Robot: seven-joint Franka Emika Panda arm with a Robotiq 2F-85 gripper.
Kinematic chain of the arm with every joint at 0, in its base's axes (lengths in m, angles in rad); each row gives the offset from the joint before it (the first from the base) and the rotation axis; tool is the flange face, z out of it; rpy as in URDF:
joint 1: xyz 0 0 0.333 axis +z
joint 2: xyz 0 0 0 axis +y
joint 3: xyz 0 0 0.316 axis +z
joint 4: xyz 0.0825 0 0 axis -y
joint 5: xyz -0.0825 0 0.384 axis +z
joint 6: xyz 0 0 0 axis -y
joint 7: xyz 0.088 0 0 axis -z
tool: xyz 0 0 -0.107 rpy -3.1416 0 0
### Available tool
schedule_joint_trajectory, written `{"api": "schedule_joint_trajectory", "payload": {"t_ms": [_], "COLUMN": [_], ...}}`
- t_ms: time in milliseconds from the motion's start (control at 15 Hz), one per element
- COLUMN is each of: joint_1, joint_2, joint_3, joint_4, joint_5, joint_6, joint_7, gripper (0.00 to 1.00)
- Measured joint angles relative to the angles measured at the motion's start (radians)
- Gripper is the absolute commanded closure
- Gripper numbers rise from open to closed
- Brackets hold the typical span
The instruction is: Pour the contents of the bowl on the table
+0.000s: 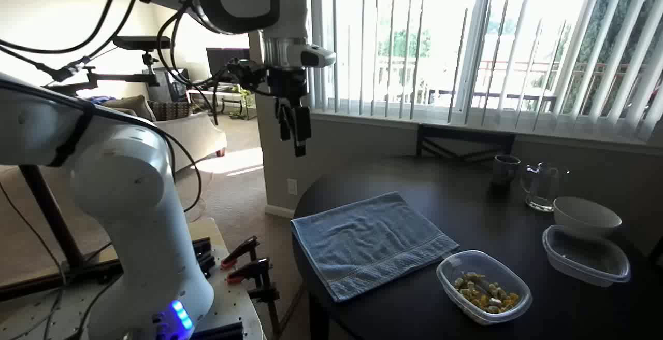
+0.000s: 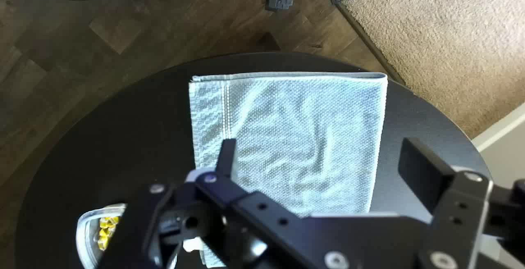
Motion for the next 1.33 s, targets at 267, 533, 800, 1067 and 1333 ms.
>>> {"api": "schedule_joint_trajectory", "payload": {"t_ms": [267,533,800,1067,1333], "joint_1": [0.0,-0.009,-0.147,-0.238,-0.102], "joint_2": [0.0,0.0,0.009,0.1,0.307], "joint_3": [0.0,-0.018,-0.18,-0.365,-0.38], "joint_4": [0.0,0.001,0.009,0.102,0.283], "joint_5": [0.0,-0.021,-0.22,-0.381,-0.392], "joint_6": [0.0,-0.001,0.004,0.093,0.112], "joint_7": [0.0,-0.004,-0.102,-0.297,-0.379], "gripper": [0.0,0.0,0.0,0.0,0.0]}}
